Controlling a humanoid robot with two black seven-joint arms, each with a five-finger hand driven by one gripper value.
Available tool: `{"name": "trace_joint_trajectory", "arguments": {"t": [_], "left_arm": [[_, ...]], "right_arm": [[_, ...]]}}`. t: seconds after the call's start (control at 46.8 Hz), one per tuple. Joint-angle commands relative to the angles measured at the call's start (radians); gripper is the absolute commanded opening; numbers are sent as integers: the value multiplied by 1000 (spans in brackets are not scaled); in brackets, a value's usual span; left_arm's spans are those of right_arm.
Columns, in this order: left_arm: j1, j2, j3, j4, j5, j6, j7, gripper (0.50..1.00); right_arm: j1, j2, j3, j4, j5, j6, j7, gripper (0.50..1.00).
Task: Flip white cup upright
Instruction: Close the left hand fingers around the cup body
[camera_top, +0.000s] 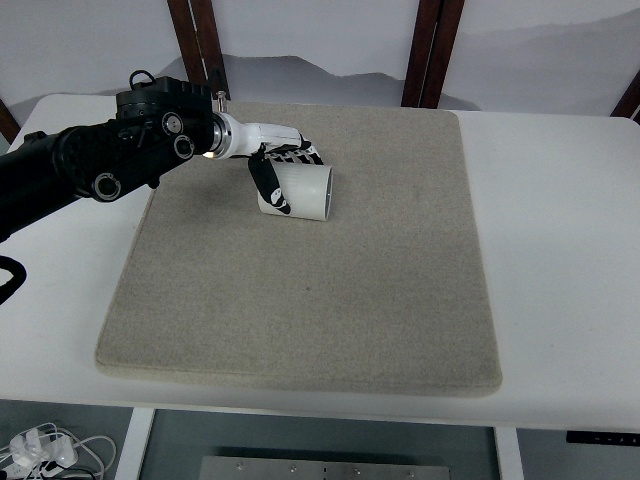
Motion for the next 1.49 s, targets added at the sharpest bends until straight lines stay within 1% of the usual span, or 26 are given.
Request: {"name": "trace_joint_trajectory", "arguments": {"t": [0.0, 0.342, 0.555, 0.961, 1.174, 1.238, 1.281, 1.302, 1.345, 1.366, 1.473], "left_arm": [[-1, 0, 0, 0, 0, 0, 0, 966], [-12, -1, 0, -1, 4, -1, -2, 969], [-13, -1, 0, -9, 49, -3, -2, 966], [-32, -34, 32, -4, 77, -8, -2, 964], [-38, -50, 55, -1, 83, -6, -2, 949], [-38, -55, 60, -1, 90, -6, -2, 932], [-38, -57, 60, -1, 93, -6, -2, 898], [-38, -57, 60, -1, 96, -6, -2, 891], [-36, -57, 61, -1, 98, -6, -3, 844], [-36, -57, 63, -1, 101, -6, -3, 834], [-36, -57, 64, 0, 103, -4, -2, 804]], "right_arm": [[0, 0, 0, 0, 0, 0, 0, 952], [0, 0, 0, 0, 0, 0, 0, 952], [0, 0, 0, 0, 0, 0, 0, 952], [0, 0, 0, 0, 0, 0, 0, 952], [0, 0, 0, 0, 0, 0, 0, 952], [0, 0, 0, 0, 0, 0, 0, 952], [0, 0, 0, 0, 0, 0, 0, 952], [0, 0, 0, 0, 0, 0, 0, 952], [0, 0, 0, 0, 0, 0, 0, 952], [0, 0, 0, 0, 0, 0, 0, 952], [0, 0, 0, 0, 0, 0, 0, 952]]}}
